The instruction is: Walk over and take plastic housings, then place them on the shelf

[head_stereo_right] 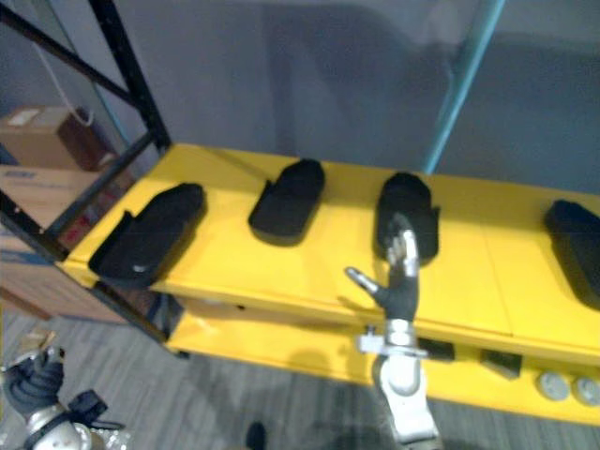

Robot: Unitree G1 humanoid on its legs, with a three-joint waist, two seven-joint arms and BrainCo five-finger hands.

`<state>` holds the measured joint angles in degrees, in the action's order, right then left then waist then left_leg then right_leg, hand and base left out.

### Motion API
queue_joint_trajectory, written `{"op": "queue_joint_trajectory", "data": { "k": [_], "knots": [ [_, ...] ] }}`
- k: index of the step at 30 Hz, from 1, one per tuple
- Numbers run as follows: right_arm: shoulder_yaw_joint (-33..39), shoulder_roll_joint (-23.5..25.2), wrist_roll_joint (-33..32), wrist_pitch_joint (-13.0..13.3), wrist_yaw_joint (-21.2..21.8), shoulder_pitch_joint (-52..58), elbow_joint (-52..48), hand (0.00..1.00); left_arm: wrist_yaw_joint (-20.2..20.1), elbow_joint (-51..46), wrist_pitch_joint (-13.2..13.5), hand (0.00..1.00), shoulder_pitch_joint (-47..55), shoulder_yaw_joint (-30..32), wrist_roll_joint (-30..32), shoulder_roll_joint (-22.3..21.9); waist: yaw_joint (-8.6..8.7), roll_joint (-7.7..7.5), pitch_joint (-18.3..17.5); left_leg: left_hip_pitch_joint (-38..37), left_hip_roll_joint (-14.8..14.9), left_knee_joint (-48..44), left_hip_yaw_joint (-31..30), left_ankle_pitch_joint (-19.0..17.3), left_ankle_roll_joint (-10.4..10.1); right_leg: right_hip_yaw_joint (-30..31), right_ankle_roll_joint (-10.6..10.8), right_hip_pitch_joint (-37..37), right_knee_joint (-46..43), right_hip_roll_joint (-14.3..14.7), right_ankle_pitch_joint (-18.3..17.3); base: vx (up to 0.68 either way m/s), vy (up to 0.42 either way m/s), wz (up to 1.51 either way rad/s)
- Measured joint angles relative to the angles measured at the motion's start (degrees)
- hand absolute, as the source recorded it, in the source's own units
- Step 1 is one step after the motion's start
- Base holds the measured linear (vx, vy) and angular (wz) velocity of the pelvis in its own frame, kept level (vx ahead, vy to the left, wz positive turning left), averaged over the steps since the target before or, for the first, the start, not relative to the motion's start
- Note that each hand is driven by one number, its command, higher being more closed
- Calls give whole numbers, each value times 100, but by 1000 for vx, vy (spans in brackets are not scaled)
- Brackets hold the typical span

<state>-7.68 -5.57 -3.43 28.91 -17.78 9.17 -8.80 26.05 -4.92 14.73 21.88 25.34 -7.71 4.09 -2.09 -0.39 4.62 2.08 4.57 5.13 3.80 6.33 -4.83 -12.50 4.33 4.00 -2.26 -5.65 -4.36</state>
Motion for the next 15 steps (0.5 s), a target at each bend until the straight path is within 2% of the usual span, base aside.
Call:
{"op": "queue_joint_trajectory", "data": {
  "k": [4,7,9,13,14,15],
  "knots": [
    [334,-2,200,1,-225,238,-34,0,-12,284,199,100,-210,126,-140,196,94,47,29,-8,20,-1,48,-1,-1,45,5,-19,3,11,17,1,-4,-7],
    [610,0,213,5,-272,394,-85,0,-15,635,222,100,-231,245,-139,414,138,99,61,-7,54,-2,208,-11,-14,208,5,-97,15,31,59,-1,-2,-24],
    [858,1,212,4,-498,548,-89,0,9,934,225,100,-294,379,-143,511,182,123,76,-17,65,-3,250,-20,-21,255,4,-129,11,36,61,-3,-7,-16],
    [1852,26,431,3,-1327,878,75,0,34,1278,236,100,-341,536,-152,619,294,197,121,-10,77,-3,347,-43,-17,366,10,-196,13,44,69,1,-7,-14],
    [2366,48,673,2,-1871,994,261,0,62,1345,236,100,-328,624,-273,634,304,219,133,-39,87,-4,437,-71,-19,453,13,-210,20,53,71,23,-13,-29],
    [2705,62,761,3,-2122,1073,411,0,65,1346,236,100,-288,660,-350,640,303,221,133,-69,95,-4,506,-95,-29,510,14,-211,36,61,82,32,-16,-30]
  ]
}}
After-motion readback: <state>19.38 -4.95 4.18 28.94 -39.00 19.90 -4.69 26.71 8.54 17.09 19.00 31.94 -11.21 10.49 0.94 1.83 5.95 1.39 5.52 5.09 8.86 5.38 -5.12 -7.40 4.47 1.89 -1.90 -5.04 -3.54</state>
